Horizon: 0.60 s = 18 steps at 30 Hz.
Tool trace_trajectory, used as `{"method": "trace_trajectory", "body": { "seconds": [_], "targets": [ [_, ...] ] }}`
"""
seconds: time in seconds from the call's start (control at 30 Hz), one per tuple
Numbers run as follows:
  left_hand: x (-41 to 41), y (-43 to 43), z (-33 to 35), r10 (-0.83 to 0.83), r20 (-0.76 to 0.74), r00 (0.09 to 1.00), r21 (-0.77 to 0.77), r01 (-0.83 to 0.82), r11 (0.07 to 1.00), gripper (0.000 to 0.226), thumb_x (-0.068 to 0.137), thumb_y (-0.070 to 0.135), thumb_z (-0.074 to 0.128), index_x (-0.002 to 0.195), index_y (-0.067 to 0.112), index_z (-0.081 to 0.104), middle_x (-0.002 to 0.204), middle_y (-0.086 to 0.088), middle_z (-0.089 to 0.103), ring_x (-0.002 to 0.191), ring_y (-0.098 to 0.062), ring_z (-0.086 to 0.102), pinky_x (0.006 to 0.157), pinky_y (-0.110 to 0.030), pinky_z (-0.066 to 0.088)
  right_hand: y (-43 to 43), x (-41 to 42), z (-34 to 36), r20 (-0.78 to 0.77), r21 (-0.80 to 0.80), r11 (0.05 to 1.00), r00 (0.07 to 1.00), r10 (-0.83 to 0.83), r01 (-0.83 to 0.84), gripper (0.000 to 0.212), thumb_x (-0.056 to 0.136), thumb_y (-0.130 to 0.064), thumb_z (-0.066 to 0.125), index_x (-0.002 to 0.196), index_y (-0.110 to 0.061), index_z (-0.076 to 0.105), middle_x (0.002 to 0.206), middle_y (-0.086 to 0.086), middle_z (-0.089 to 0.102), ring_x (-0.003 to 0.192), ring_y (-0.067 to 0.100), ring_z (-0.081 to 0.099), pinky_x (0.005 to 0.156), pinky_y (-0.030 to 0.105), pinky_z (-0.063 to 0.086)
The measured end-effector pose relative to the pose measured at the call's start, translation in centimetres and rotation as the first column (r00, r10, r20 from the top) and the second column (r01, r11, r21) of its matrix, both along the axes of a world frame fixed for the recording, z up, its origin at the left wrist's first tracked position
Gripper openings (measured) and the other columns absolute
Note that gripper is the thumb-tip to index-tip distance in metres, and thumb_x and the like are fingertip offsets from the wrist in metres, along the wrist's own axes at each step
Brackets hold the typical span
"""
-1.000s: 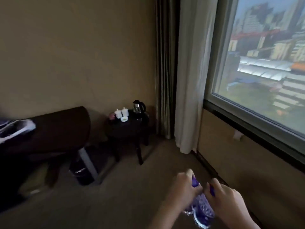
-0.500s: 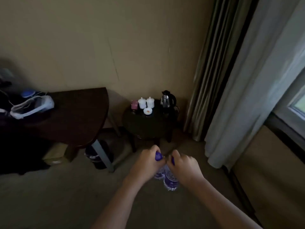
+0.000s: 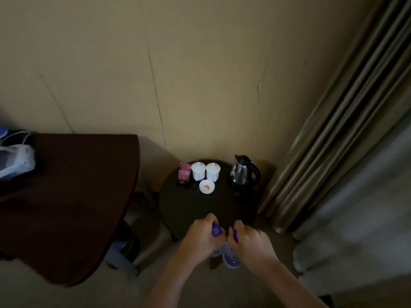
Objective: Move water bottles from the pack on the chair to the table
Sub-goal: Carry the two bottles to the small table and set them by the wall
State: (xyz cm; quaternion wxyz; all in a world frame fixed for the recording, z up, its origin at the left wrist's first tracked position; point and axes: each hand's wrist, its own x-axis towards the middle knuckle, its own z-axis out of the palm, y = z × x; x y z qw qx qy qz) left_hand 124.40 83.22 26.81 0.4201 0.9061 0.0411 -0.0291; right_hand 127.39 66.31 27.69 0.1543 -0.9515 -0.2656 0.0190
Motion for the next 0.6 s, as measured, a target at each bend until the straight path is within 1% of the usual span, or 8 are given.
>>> {"method": "trace_trajectory", "body": {
  "seconds": [0.07, 0.17, 0.23, 0.27, 0.33, 0.43, 0.53, 0.6],
  "targets": [
    [3.2, 1.3, -0.5, 0.000, 0.000, 1.000, 0.000, 0.000, 1.000, 0.018, 0.078, 0.033, 0.068, 0.087, 0.030, 0.052, 0.075, 0.008, 0.063, 0.067, 0.001, 0.061, 0.058, -0.016, 0.050, 1.3, 3.2, -0.5, 0.007, 0.011, 1.000, 1.000, -0.010, 0.010, 0.019, 0.096, -0.047, 0.039, 0.101, -0.030, 0.046, 0.078, -0.011, 0.053, 0.059, 0.005, 0.053, 0.052, 0.015, 0.038],
    [7.5, 3.0, -1.7, 0.033, -0.004, 0.999, 0.011, -0.033, 0.999, 0.020, 0.076, 0.031, 0.068, 0.089, 0.024, 0.054, 0.075, 0.007, 0.064, 0.066, -0.001, 0.060, 0.062, -0.025, 0.052, 3.2, 7.5, -1.2, 0.078, 0.003, 1.000, 0.997, -0.011, 0.011, 0.019, 0.091, -0.041, 0.053, 0.089, -0.022, 0.053, 0.066, -0.005, 0.057, 0.049, 0.007, 0.052, 0.045, 0.016, 0.034],
    [9.9, 3.7, -2.7, 0.073, -0.025, 0.997, 0.017, -0.072, 0.997, 0.020, 0.076, 0.029, 0.070, 0.087, 0.026, 0.054, 0.074, 0.008, 0.062, 0.066, -0.001, 0.059, 0.061, -0.023, 0.050, 4.2, 9.9, -2.2, 0.130, 0.036, 0.999, 0.992, -0.005, 0.000, 0.020, 0.085, -0.032, 0.065, 0.077, -0.017, 0.054, 0.055, -0.003, 0.056, 0.040, 0.009, 0.050, 0.037, 0.019, 0.033],
    [10.9, 4.0, -3.3, 0.092, -0.038, 0.995, 0.020, -0.091, 0.996, 0.021, 0.075, 0.028, 0.071, 0.087, 0.028, 0.053, 0.074, 0.009, 0.061, 0.067, -0.001, 0.059, 0.060, -0.019, 0.048, 4.6, 11.1, -2.8, 0.128, 0.051, 0.999, 0.992, 0.001, -0.007, 0.021, 0.084, -0.029, 0.067, 0.074, -0.016, 0.054, 0.053, -0.002, 0.056, 0.039, 0.010, 0.049, 0.036, 0.021, 0.036],
    [12.6, 4.5, -4.7, 0.126, -0.074, 0.989, 0.023, -0.124, 0.992, 0.025, 0.076, 0.025, 0.073, 0.086, 0.032, 0.051, 0.076, 0.011, 0.060, 0.069, 0.000, 0.058, 0.060, -0.015, 0.044, 5.3, 13.1, -4.3, 0.102, 0.076, 0.997, 0.995, 0.009, -0.017, 0.022, 0.084, -0.029, 0.066, 0.072, -0.016, 0.052, 0.053, -0.002, 0.055, 0.039, 0.011, 0.049, 0.036, 0.021, 0.038],
    [14.8, 5.0, -6.7, 0.171, -0.121, 0.978, 0.028, -0.169, 0.985, 0.030, 0.076, 0.021, 0.074, 0.085, 0.035, 0.049, 0.078, 0.013, 0.058, 0.072, 0.001, 0.057, 0.061, -0.014, 0.041, 6.0, 16.0, -6.7, 0.025, 0.075, 0.996, 0.999, 0.036, -0.038, 0.022, 0.088, -0.033, 0.061, 0.077, -0.017, 0.052, 0.058, -0.002, 0.056, 0.046, 0.010, 0.051, 0.041, 0.022, 0.042],
    [16.4, 5.3, -8.8, 0.246, -0.153, 0.957, 0.042, -0.243, 0.969, 0.028, 0.075, 0.021, 0.075, 0.084, 0.032, 0.051, 0.078, 0.012, 0.059, 0.071, 0.000, 0.058, 0.062, -0.017, 0.045, 6.4, 18.5, -9.1, -0.004, 0.091, 0.993, 0.997, 0.071, -0.070, 0.021, 0.088, -0.034, 0.060, 0.078, -0.018, 0.051, 0.060, -0.003, 0.056, 0.047, 0.006, 0.048, 0.043, 0.018, 0.036],
    [17.4, 5.4, -10.1, 0.303, -0.167, 0.938, 0.041, -0.300, 0.953, 0.028, 0.073, 0.020, 0.075, 0.082, 0.032, 0.052, 0.077, 0.012, 0.059, 0.070, 0.000, 0.058, 0.060, -0.017, 0.043, 6.6, 19.8, -10.3, -0.034, 0.071, 0.994, 0.996, 0.084, -0.082, 0.021, 0.090, -0.037, 0.057, 0.082, -0.018, 0.051, 0.065, -0.002, 0.058, 0.051, 0.006, 0.048, 0.046, 0.018, 0.037]
  ]
}}
